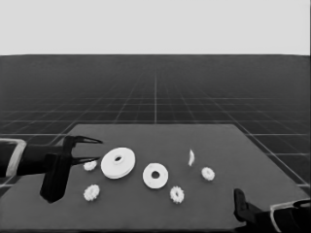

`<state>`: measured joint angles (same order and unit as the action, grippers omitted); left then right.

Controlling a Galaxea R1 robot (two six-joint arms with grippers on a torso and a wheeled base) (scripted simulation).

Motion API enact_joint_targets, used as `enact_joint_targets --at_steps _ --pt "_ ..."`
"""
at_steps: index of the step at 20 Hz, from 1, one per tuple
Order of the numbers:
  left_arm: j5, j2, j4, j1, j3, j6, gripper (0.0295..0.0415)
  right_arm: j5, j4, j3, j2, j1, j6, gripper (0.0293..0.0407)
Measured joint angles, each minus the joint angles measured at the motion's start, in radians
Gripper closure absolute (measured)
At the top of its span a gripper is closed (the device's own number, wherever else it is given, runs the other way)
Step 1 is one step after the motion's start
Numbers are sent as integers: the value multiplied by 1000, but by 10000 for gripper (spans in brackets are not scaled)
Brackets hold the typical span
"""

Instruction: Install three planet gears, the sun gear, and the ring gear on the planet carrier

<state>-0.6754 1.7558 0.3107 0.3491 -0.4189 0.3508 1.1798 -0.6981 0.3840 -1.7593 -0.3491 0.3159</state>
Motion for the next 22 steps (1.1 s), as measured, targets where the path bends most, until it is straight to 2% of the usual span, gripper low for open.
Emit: enact_joint_targets --at_steps 1,2,3,4,5,6,7,8,9,11,14,15,17,22 --pt "-49 -3 -73 -71 71 -3 415 -23 76 -53 -14 -54 -3 407" --pt "-30 -2 -44 -45 43 -2 414 -14 45 -29 -8 -34 -2 392" --pt "-18 -1 -26 -29 25 -1 396 -8 26 -16 -5 -22 -1 363" --pt "-11 -1 -15 -20 15 -1 364 -4 16 -8 -3 -15 -1 332" --pt "-383 24 469 -221 30 -486 329 -2 9 -3 -1 -11 0 320" --pt "-793 173 476 -324 -33 -985 309 -1 6 -1 -1 -9 0 317" --pt "-914 286 268 -347 -169 -1293 310 -1 3 1 0 -7 0 316" --pt "-893 334 115 -359 -297 -1435 317 0 2 2 0 -7 0 315" --pt "-861 358 24 -368 -388 -1492 322 0 1 2 0 -6 0 315" --pt "-828 380 -64 -377 -489 -1526 325 0 1 3 0 -6 0 315" --pt "-814 392 -103 -381 -539 -1530 326 0 1 3 0 -6 0 315" --pt "-770 410 -10 -481 -582 -1518 326 0 0 3 0 -6 0 315" --pt "-721 439 66 -579 -649 -1500 326 0 0 3 0 -6 0 315" --pt "-694 458 96 -619 -691 -1488 326 0 0 3 0 -6 0 315"
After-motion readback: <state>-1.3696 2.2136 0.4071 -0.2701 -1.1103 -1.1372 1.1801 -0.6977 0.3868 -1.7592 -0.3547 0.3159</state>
